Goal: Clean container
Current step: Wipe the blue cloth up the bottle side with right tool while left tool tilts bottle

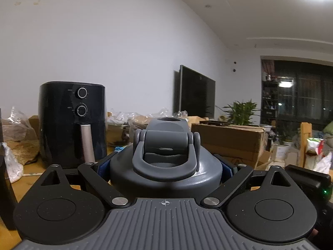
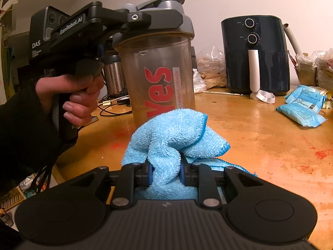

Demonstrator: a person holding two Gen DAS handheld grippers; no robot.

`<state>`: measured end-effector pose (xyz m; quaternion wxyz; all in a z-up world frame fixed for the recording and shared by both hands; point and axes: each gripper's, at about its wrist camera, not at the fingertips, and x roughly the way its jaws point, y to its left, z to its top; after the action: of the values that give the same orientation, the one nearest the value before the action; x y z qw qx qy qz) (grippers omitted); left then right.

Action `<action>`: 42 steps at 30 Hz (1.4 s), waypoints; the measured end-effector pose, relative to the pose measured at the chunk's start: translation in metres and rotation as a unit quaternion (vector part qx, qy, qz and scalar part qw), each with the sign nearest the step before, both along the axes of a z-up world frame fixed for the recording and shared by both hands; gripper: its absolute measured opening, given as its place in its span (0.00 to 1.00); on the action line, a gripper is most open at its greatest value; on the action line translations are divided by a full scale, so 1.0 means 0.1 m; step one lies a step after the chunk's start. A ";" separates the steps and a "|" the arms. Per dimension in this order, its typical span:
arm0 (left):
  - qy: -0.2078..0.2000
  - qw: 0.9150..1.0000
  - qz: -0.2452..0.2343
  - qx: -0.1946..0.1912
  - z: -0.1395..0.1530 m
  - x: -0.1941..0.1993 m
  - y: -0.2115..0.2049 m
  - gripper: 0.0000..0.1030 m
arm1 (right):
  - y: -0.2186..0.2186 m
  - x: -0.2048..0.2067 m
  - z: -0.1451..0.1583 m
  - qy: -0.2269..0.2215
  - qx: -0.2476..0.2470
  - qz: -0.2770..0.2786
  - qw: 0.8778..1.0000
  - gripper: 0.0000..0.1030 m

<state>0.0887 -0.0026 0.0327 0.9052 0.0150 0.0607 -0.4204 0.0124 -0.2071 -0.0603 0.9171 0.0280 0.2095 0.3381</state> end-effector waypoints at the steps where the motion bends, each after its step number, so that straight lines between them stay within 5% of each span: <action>1: 0.000 1.000 -0.005 0.000 0.00 0.01 0.01 0.92 | 0.00 0.00 0.00 0.000 0.000 0.000 1.000 0.19; 8: 0.000 0.999 -0.034 0.000 -0.02 0.07 0.05 0.92 | 0.00 -0.01 0.00 -0.001 0.000 0.000 1.000 0.19; 42: -0.001 0.999 -0.036 0.000 -0.01 0.11 0.05 0.92 | -0.01 -0.03 0.08 -0.012 0.012 -0.006 1.000 0.19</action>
<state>0.0998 0.0024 0.0321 0.8894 0.0177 0.0598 -0.4528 0.0099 -0.2083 -0.0527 0.9211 0.0359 0.1941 0.3356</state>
